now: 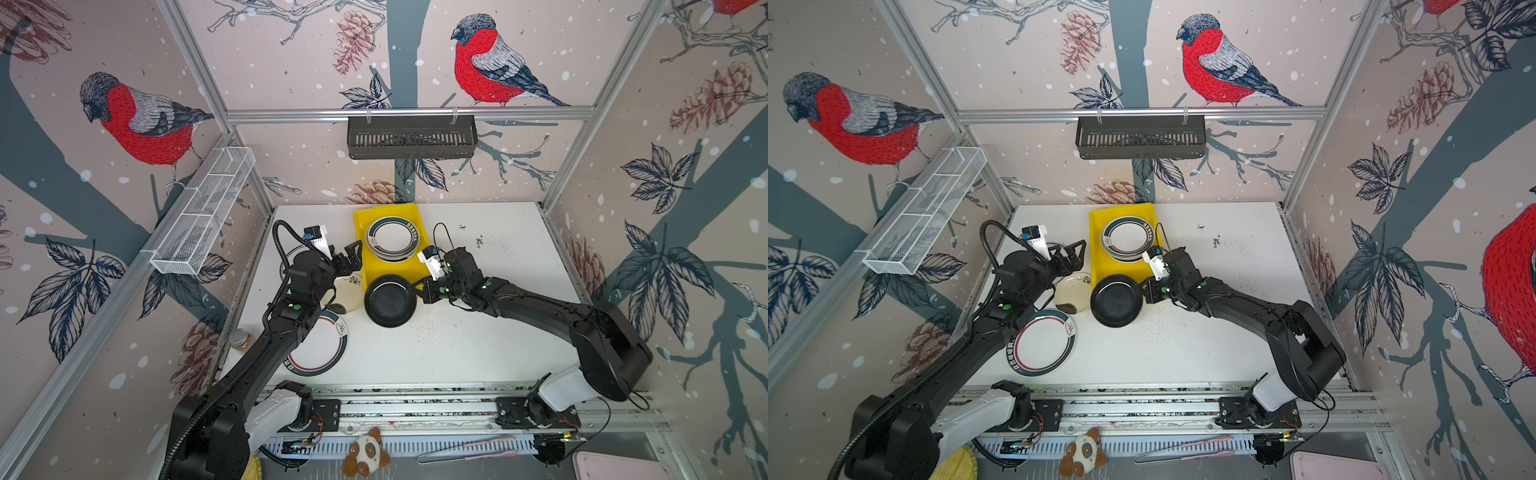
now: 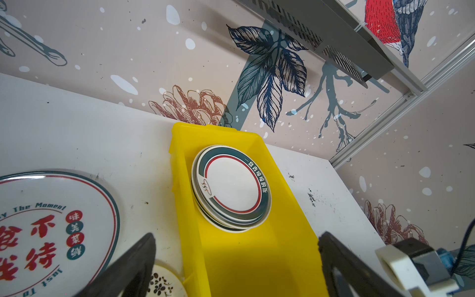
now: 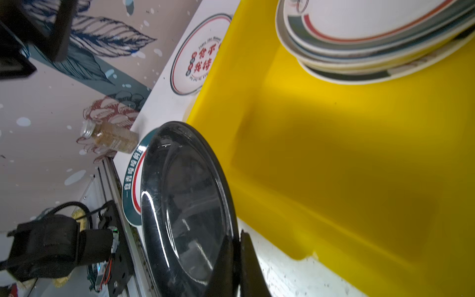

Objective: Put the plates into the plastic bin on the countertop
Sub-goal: 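Lift the black plate upright toward the left gripper above the yellow bin, then lower the black plate onto the stack in the yellow bin and release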

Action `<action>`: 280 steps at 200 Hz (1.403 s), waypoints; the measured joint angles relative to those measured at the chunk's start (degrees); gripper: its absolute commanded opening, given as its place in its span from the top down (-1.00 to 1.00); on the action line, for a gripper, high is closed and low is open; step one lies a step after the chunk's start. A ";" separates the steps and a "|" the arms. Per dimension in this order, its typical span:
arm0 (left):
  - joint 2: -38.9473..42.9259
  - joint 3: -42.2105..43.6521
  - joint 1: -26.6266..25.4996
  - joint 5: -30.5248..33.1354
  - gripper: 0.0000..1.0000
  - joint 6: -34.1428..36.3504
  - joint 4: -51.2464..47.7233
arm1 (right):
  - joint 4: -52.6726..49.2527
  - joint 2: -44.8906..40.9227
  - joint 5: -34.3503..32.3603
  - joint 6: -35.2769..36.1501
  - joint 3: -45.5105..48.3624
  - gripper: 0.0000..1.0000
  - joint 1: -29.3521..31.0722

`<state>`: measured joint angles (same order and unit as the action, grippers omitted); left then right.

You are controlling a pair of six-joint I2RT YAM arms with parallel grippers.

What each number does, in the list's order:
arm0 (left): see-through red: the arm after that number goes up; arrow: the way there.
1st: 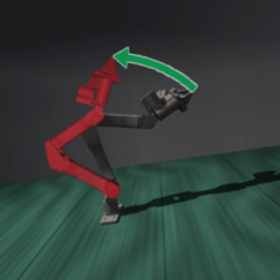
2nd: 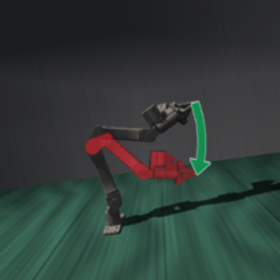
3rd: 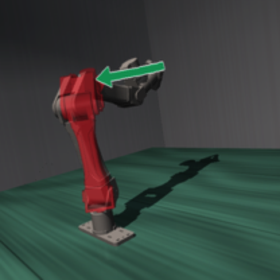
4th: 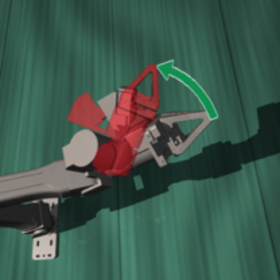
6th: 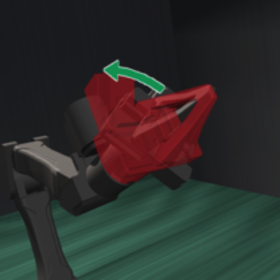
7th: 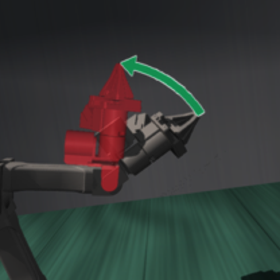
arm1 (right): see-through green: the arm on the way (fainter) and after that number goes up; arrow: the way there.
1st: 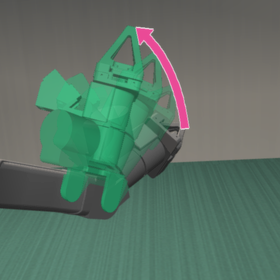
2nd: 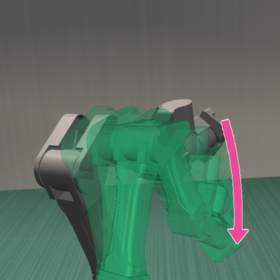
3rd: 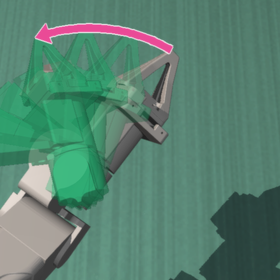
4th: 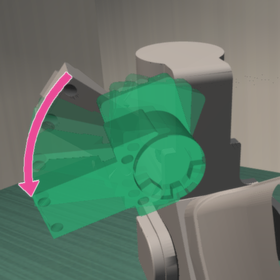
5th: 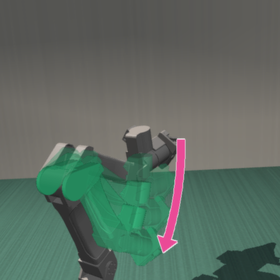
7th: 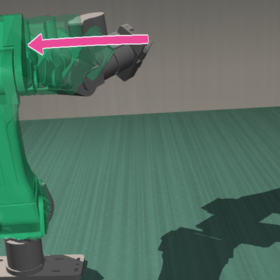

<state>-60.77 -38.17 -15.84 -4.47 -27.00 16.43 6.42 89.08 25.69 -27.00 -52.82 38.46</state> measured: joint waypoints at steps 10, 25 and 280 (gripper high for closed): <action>-0.52 -0.28 0.00 -0.37 -0.95 -0.02 0.02 | 1.20 1.95 0.22 -0.74 -2.08 1.00 -1.29; -1.73 -1.25 0.00 -1.70 -0.95 -0.13 0.00 | 3.39 5.99 0.50 -2.80 -5.86 1.00 -3.58; -2.71 -4.17 0.00 -0.46 -0.95 -0.15 -6.75 | -9.60 36.74 -13.94 -5.29 -46.16 -0.63 -8.83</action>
<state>-63.48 -42.35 -15.84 -4.93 -27.16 9.67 -3.18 125.82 11.75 -32.29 -98.98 29.63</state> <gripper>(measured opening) 0.977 0.771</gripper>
